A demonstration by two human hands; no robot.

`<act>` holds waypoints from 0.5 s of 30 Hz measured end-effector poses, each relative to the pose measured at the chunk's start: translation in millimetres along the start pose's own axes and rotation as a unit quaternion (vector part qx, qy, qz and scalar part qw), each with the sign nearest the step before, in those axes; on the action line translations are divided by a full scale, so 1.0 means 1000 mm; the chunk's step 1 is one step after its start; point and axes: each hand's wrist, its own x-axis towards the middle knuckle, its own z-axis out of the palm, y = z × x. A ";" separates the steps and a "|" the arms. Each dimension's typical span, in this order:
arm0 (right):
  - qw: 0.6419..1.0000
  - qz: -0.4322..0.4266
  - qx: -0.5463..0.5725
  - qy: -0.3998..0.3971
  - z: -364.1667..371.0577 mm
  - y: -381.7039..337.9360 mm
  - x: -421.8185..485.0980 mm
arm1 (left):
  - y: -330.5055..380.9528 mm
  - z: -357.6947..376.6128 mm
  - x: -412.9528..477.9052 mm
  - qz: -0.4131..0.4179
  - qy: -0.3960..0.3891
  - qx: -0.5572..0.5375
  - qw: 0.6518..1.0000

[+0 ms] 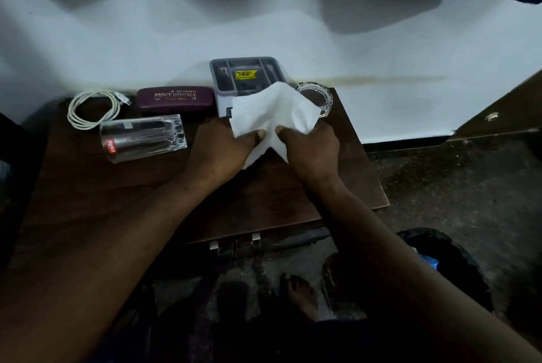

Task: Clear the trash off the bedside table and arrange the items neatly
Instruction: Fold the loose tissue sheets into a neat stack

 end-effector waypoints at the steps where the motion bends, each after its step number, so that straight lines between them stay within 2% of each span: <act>1: 1.000 -0.001 -0.004 -0.006 0.000 0.000 0.000 | 0.000 0.000 0.000 0.000 -0.011 0.007 1.000; 4: 0.999 0.021 -0.019 -0.040 0.002 0.008 -0.005 | -0.003 0.003 -0.003 -0.005 -0.076 0.031 0.997; 6: 0.999 0.031 -0.017 -0.039 0.002 0.009 -0.005 | -0.005 0.002 -0.003 -0.017 -0.077 0.032 0.996; 9: 0.998 0.043 0.026 -0.047 -0.004 -0.002 0.003 | 0.000 -0.004 0.003 -0.053 -0.063 -0.072 0.994; 11: 0.992 0.054 0.077 -0.080 -0.011 -0.007 0.007 | 0.004 -0.009 0.007 -0.108 -0.093 -0.196 0.970; 13: 0.979 0.070 0.144 -0.127 -0.017 -0.011 0.007 | 0.007 -0.014 0.010 -0.164 -0.125 -0.317 0.926; 15: 0.958 0.099 0.208 -0.169 -0.022 -0.014 0.007 | 0.010 -0.020 0.013 -0.202 -0.142 -0.369 0.896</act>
